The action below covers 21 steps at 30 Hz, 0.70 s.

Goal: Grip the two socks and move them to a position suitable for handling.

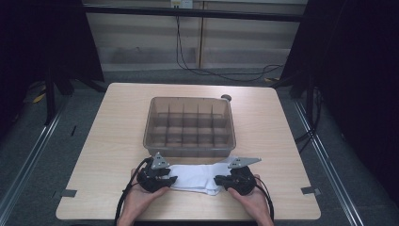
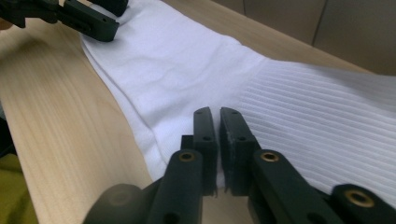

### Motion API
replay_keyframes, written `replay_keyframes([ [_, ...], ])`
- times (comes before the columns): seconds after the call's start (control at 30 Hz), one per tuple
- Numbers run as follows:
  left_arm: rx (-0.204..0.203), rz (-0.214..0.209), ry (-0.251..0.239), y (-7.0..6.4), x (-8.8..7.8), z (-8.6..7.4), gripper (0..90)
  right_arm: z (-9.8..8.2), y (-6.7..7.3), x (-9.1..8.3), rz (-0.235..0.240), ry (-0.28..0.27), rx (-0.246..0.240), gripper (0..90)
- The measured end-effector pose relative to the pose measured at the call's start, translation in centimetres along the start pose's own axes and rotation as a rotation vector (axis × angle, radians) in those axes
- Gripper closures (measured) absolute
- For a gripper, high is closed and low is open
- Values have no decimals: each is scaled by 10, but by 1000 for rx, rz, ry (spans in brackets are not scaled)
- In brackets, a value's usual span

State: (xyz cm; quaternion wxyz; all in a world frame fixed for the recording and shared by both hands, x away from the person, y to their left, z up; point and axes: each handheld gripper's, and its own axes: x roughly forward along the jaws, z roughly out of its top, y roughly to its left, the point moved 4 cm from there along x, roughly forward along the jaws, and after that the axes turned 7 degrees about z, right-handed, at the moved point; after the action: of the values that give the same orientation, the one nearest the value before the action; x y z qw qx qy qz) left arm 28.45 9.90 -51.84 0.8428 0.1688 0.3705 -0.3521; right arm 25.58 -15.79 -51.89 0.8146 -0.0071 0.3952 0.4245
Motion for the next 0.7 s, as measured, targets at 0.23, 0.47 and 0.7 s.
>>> replay_keyframes([
  [0.23, -3, -3, 2, 1, 0, 0, 573, -3, 1, -5, 29, 29, 2, 809],
  [0.47, 3, -20, -16, 2, -5, 7, 613, -3, 1, -5, 49, -8, 9, 656],
  [0.7, 16, -52, -29, 0, 0, 14, 658, 9, -18, -30, -11, -116, 59, 685],
])
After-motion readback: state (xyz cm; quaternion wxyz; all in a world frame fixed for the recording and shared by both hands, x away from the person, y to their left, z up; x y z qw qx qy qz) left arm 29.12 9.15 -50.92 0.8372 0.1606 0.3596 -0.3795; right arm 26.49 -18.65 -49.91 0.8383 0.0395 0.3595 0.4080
